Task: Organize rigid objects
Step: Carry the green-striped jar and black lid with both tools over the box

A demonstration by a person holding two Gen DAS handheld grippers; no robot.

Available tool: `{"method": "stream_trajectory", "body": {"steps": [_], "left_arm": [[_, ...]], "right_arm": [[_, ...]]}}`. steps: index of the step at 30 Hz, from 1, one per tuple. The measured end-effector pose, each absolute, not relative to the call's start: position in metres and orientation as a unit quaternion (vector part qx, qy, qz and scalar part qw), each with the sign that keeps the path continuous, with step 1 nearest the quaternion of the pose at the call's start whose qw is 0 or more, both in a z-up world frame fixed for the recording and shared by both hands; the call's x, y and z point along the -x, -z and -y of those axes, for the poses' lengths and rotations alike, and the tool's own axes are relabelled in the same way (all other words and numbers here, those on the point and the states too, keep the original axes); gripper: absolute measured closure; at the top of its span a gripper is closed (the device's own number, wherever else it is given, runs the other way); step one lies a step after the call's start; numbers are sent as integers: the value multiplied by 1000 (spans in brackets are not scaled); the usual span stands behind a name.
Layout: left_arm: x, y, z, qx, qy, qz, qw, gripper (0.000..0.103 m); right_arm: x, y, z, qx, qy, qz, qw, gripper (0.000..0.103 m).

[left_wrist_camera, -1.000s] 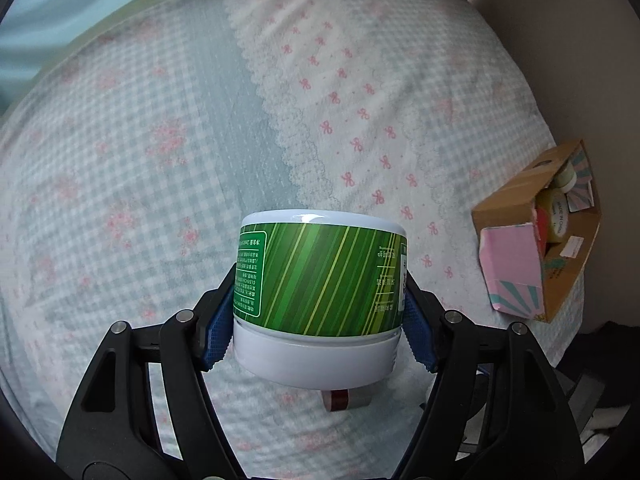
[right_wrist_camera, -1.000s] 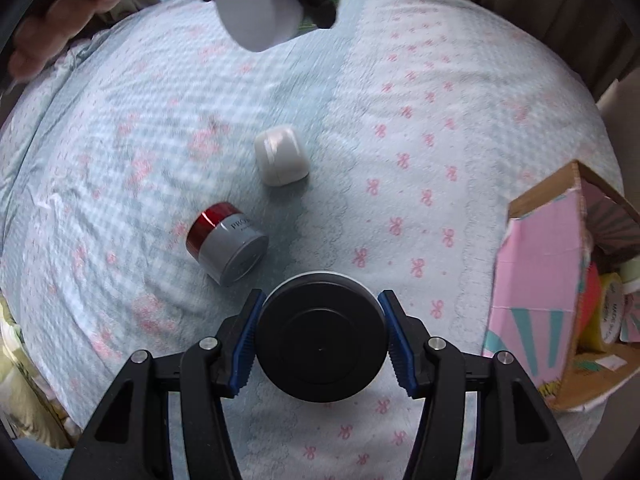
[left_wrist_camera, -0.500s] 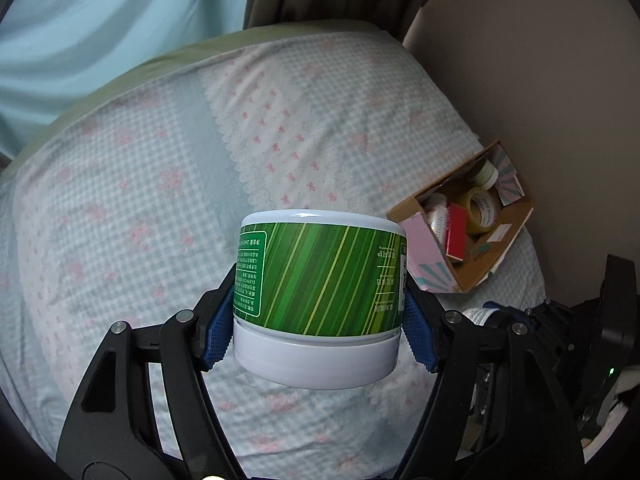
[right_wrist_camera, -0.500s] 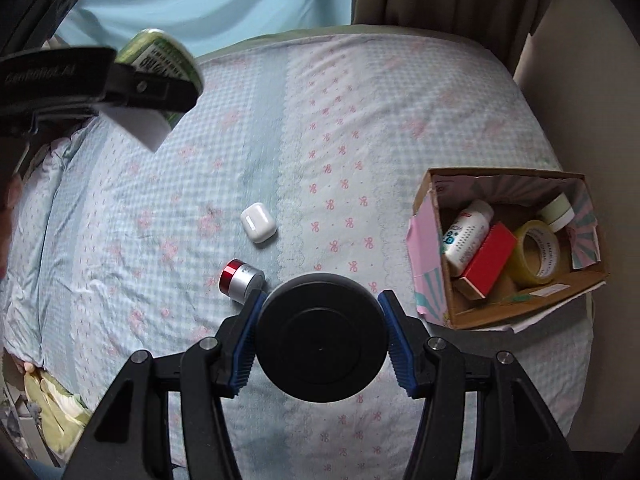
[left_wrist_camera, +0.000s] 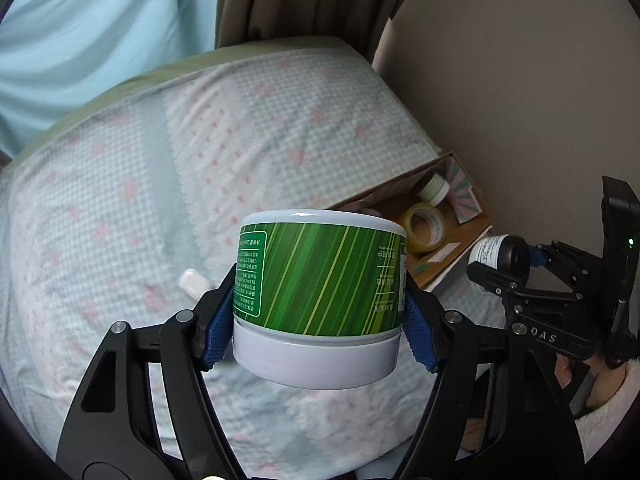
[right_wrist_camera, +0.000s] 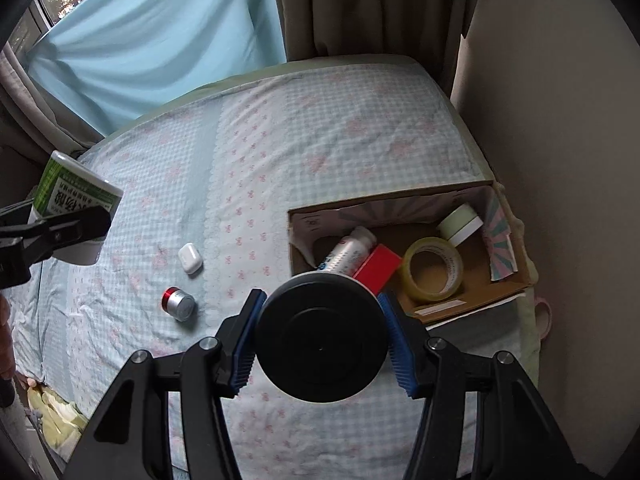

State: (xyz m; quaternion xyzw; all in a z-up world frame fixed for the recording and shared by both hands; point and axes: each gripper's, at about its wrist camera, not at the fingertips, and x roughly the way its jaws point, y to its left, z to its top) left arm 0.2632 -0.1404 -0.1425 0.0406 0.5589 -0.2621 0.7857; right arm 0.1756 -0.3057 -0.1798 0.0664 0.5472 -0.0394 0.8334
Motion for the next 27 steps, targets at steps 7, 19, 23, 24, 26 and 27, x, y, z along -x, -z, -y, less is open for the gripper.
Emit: {"method": "stream_trajectory", "body": {"steps": [7,19,23,24,26,27], "left_arm": [[-246,170,215,-16,254,-586,769,35],[-254,246,318,-58,261,-627,732,35],[-260,281,341,-71,268,-644,713,35],[-260,290,346,-75,270,-648,708,35],[-262,306,356,-83,276,-654,699,35],[-262,313,360,-88,279,-657,695,35]], "right_arm": [[-186,194,399,-89,55,-560,822,50],[-218,267,490,-139,67,-591,792,50],[-223,290,497,-139,70,-592,791,50],[-223,294,499,-137,72,-590,792,50],[-223,301,500,-137,73,-585,796,50],[-222,305,501,-136,74,-582,799,50]]}}
